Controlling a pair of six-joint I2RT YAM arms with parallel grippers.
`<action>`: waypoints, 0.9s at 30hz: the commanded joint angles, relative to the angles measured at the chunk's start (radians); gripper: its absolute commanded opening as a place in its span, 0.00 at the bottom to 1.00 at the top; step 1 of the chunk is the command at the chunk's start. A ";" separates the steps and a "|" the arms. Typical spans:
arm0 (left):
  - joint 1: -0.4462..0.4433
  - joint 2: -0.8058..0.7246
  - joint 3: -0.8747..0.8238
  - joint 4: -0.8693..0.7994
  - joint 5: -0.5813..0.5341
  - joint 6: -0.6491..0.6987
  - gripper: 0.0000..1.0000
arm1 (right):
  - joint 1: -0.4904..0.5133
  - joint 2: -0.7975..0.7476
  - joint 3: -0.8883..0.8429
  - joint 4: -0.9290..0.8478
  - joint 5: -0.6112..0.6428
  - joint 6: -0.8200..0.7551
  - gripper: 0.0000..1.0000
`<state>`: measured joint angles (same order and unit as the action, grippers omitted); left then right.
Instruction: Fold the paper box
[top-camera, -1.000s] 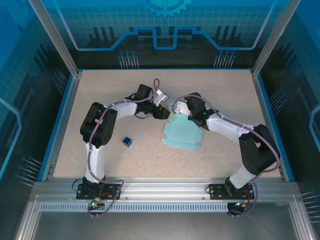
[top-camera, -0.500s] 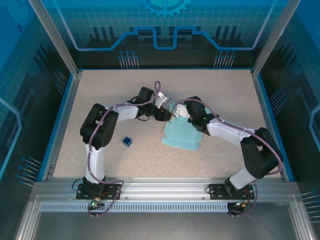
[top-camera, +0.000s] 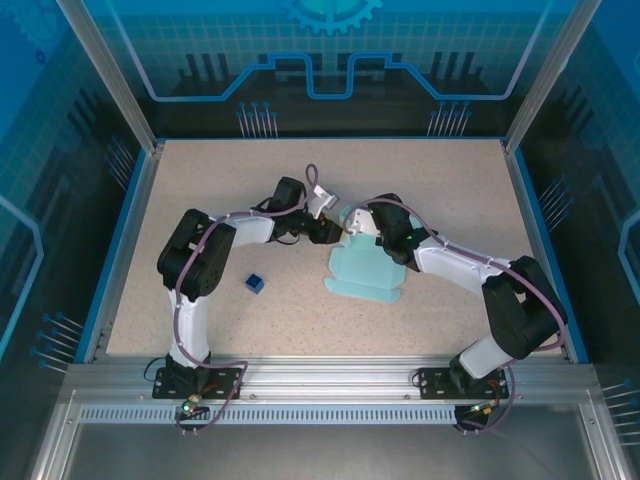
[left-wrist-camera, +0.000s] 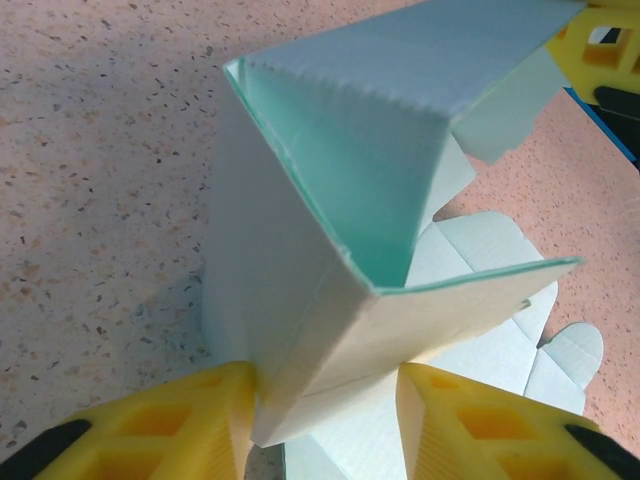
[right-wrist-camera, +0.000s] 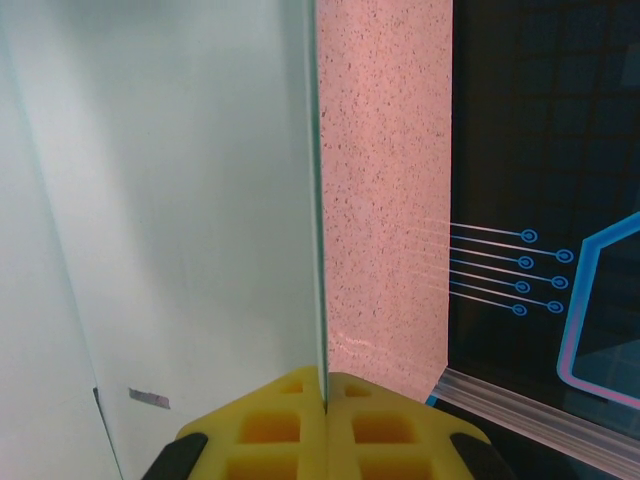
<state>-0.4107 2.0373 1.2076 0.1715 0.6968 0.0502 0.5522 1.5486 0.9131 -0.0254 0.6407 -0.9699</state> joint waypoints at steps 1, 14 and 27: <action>-0.009 -0.045 -0.013 0.052 0.052 -0.002 0.39 | 0.025 -0.018 -0.008 -0.005 0.005 -0.003 0.00; -0.064 -0.054 -0.034 0.080 -0.101 -0.042 0.45 | 0.046 -0.018 -0.016 -0.015 0.015 0.007 0.00; -0.075 -0.059 -0.053 0.143 -0.248 -0.087 0.56 | 0.052 -0.032 -0.028 -0.014 0.017 0.015 0.00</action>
<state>-0.4808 2.0075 1.1469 0.2745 0.4931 -0.0280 0.5827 1.5391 0.8974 -0.0303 0.6807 -0.9649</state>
